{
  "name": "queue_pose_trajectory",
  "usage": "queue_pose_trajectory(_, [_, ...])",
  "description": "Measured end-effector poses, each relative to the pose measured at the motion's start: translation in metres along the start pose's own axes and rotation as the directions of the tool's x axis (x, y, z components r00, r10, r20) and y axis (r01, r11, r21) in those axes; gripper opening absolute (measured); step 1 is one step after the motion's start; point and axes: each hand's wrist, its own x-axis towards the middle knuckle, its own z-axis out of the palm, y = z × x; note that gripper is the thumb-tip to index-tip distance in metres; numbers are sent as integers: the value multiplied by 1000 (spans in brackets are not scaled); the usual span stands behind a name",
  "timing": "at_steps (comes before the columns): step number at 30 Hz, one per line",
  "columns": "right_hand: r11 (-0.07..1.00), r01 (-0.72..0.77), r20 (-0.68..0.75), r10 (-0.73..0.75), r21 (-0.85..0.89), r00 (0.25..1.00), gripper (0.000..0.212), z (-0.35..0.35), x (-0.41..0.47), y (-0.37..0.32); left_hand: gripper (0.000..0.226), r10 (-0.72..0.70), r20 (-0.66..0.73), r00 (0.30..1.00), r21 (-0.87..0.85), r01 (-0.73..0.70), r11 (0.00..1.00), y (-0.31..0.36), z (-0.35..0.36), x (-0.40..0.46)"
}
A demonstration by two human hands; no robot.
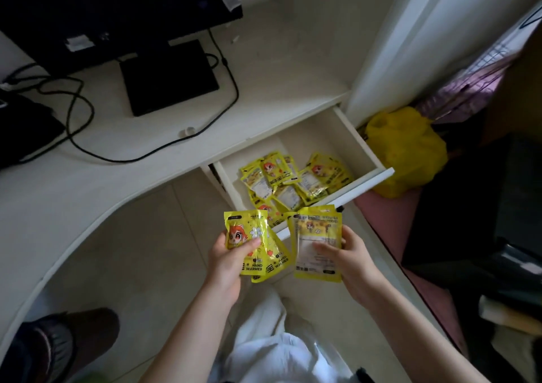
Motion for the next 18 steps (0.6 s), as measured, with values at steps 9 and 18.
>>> queue_pose_trajectory(9, [999, -43, -119, 43, -2, 992, 32, -43, 79, -42, 43, -75, 62, 995, 53, 71, 996, 29, 83, 71])
queue_pose_trajectory(18, [990, -96, -173, 77, -103, 982, 31, -62, 176, -82, 70, -285, 123, 951, 183, 261, 948, 49, 155, 140])
